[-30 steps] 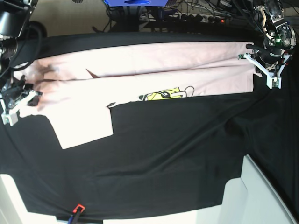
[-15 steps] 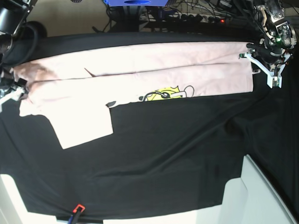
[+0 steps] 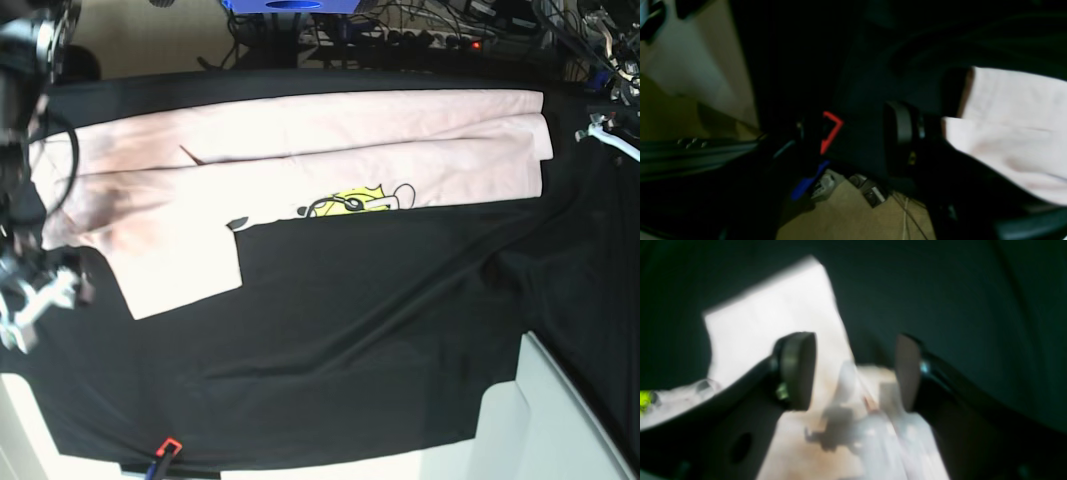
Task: Fold the T-shirt properly
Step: 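Open both grippers and raise them off the shirt, then grasp the loose shirt end with the right gripper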
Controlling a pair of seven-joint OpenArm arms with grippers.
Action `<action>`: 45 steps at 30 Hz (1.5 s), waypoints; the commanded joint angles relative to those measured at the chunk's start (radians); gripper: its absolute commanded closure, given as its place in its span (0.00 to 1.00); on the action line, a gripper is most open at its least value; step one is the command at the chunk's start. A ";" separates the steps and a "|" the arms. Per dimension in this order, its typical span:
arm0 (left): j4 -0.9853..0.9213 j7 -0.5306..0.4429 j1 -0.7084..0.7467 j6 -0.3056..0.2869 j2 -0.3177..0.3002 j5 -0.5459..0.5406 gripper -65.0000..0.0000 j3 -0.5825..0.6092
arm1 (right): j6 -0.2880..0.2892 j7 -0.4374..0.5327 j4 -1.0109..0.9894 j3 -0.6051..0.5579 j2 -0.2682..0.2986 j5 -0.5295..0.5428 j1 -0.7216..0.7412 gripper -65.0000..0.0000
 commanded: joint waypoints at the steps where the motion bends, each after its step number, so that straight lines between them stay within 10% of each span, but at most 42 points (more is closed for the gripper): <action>1: 0.021 -0.016 0.016 0.004 -0.013 -0.010 0.55 -0.013 | -0.001 0.003 -0.054 -0.023 0.012 0.007 0.061 0.37; 17: 0.013 -0.019 0.062 0.004 -0.015 -0.011 0.56 -0.022 | 0.000 0.496 -0.960 -0.362 0.055 0.007 0.419 0.34; 32: 0.009 -0.017 0.054 0.004 -0.012 -0.005 0.56 -0.011 | 0.130 0.499 -0.970 -0.363 -0.026 0.007 0.417 0.36; 35: -0.013 -0.017 0.054 0.004 -0.012 -0.007 0.56 -0.011 | 0.130 0.499 -0.970 -0.363 -0.035 0.006 0.417 0.46; 40: -0.033 -0.017 0.054 0.004 -0.012 -0.010 0.56 -0.011 | 0.130 0.499 -0.969 -0.363 -0.037 0.006 0.417 1.00; 45: -0.033 -0.019 0.054 0.004 -0.012 -0.004 0.56 -0.014 | 0.130 0.499 -0.944 -0.363 -0.032 0.006 0.416 1.00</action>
